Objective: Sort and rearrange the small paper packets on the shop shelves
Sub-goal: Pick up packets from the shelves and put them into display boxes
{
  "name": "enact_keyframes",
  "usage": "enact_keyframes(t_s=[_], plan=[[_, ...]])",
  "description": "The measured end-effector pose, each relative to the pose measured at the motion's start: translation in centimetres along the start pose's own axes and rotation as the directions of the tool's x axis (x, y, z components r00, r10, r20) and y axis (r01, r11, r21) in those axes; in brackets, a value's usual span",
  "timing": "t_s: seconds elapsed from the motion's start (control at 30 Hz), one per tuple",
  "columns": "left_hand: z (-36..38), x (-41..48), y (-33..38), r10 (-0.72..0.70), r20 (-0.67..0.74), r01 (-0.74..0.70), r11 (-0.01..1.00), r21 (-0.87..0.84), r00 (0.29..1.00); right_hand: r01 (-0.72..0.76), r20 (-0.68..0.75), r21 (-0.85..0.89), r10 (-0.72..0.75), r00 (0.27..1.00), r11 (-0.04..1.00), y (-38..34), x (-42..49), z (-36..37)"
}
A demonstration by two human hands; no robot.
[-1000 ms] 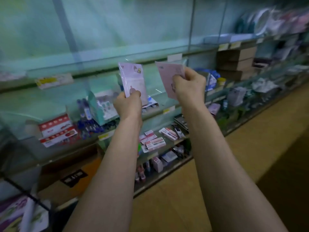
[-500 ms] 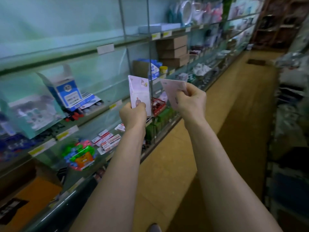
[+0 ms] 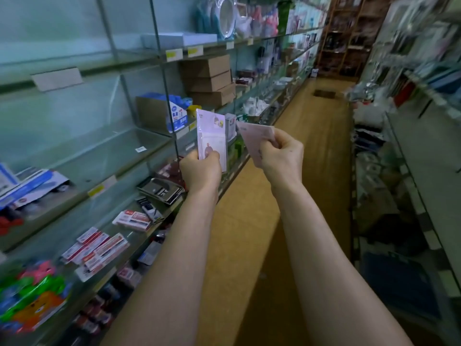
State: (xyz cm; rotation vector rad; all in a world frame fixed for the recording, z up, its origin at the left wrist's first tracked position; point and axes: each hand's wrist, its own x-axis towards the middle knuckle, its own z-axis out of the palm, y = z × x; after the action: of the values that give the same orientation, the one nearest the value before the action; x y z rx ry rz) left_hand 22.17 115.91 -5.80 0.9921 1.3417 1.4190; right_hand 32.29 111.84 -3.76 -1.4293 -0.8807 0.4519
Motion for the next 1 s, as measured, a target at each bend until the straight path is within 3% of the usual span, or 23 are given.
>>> enact_keyframes(t_s=[0.47,0.67,1.0], plan=[[10.2,11.1,-0.8,-0.015,0.118,0.012,1.0,0.028,0.993,-0.044,-0.086,-0.018,0.043,0.995,0.999,2.8,12.3,3.3],[14.5,13.8,-1.4,-0.045,0.113,0.041,0.998,0.037,0.993,-0.07,-0.088,-0.03,0.067,0.994,0.997,4.5,17.2,3.2],[25.0,17.9,-1.1,-0.028,0.007,0.028,0.999,0.039,1.0,-0.048,0.025,0.025,0.048,0.999,0.999,7.3,29.3,1.0]])
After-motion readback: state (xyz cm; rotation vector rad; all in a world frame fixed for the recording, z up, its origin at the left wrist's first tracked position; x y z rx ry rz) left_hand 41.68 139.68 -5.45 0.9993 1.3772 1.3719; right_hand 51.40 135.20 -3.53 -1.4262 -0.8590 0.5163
